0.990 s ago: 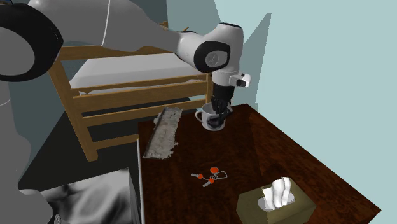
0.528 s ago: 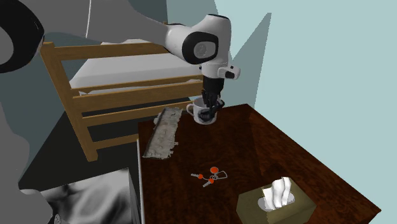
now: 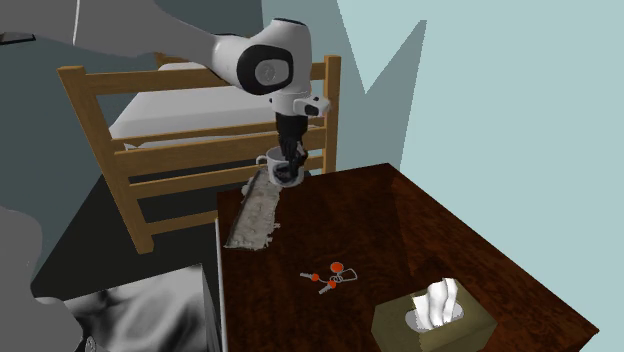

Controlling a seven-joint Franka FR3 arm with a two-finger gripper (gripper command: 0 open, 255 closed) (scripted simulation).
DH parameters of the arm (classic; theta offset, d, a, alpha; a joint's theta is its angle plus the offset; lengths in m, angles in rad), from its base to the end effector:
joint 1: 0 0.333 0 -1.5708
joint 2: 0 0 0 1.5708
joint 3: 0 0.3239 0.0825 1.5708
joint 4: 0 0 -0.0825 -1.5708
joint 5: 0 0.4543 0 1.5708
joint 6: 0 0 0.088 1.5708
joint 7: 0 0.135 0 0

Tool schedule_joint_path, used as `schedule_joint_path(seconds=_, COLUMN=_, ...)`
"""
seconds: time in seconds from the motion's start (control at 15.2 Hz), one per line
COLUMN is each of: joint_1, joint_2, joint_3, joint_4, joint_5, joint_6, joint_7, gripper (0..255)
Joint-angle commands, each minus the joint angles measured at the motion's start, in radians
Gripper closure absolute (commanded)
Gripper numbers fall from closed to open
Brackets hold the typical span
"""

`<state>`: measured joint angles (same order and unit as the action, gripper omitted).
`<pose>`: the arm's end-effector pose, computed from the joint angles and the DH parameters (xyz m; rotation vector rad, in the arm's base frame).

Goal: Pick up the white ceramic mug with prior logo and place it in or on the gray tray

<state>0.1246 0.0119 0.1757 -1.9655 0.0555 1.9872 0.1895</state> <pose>0.5962 0.1895 0.4181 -3.0848 -0.1367 0.0049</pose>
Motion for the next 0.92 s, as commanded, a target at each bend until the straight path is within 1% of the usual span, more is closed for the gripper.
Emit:
schedule_joint_path(seconds=0.0, joint_1=0.019, joint_2=-0.041, joint_3=0.019, joint_4=-0.043, joint_5=0.008, joint_6=0.005, joint_7=0.035, gripper=255)
schedule_joint_path(seconds=0.46, joint_1=0.084, joint_2=-0.163, joint_3=0.089, joint_4=-0.167, joint_5=0.043, joint_6=0.017, joint_7=0.154, gripper=255)
schedule_joint_path(seconds=0.86, joint_1=0.085, joint_2=-0.138, joint_3=0.093, joint_4=-0.224, joint_5=0.040, joint_6=0.098, joint_7=0.154, gripper=255)
